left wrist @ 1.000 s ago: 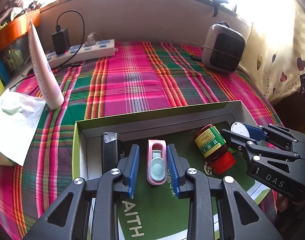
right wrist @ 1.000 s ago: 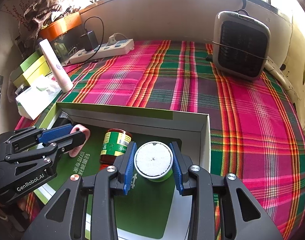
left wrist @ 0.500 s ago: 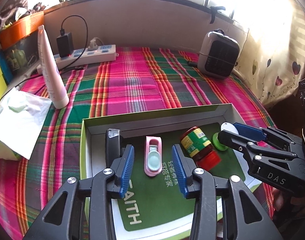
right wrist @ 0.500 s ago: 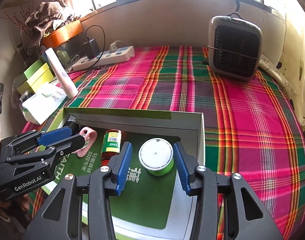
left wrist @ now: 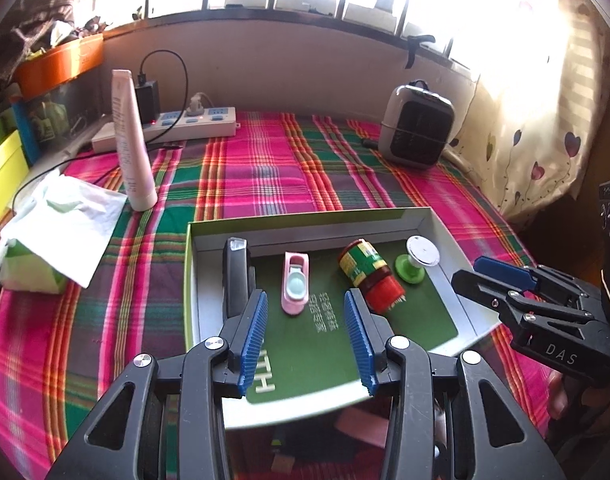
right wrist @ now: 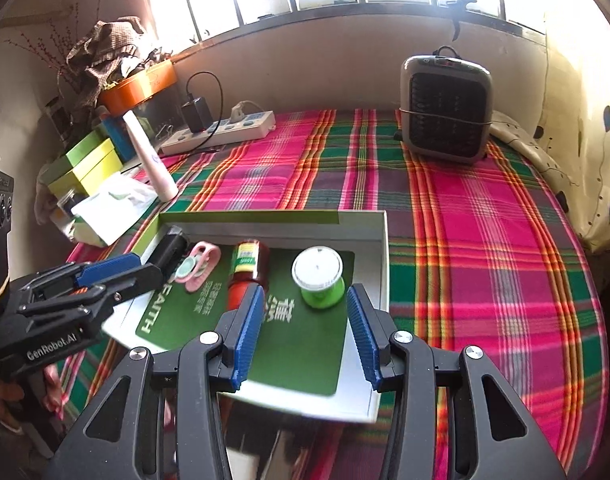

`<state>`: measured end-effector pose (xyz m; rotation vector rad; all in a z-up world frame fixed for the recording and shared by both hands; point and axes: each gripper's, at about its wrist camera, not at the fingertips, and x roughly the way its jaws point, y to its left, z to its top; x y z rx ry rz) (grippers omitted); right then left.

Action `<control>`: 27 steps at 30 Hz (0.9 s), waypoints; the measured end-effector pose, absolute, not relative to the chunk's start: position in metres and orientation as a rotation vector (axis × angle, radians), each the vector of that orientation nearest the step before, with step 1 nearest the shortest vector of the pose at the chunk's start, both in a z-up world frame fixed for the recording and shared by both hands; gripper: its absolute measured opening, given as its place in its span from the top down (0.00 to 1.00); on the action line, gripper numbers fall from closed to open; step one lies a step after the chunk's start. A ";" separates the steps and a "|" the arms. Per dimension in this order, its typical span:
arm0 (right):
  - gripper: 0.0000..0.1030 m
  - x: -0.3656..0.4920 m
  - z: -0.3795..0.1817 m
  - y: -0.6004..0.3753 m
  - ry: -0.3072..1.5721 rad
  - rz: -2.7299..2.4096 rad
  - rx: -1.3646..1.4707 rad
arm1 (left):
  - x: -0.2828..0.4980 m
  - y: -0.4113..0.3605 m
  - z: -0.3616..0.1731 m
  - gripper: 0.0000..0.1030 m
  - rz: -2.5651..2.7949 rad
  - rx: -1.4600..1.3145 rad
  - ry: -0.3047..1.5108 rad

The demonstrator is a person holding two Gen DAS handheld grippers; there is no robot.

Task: Organize rigid objects
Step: 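Lower and release the pink clip and green spool inside the box, then move both tools back toward the objects lying beside the box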

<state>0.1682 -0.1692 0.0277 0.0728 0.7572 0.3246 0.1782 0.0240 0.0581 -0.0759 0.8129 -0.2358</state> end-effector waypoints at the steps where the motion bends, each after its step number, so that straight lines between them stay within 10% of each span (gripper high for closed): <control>1: 0.57 0.163 0.027 -0.170 0.758 0.320 0.070 | 0.175 0.026 0.059 0.62 -0.237 -0.082 0.809; 27: 0.57 0.087 -0.012 -0.183 0.851 0.235 0.065 | 0.092 0.054 0.042 0.61 -0.298 -0.165 0.824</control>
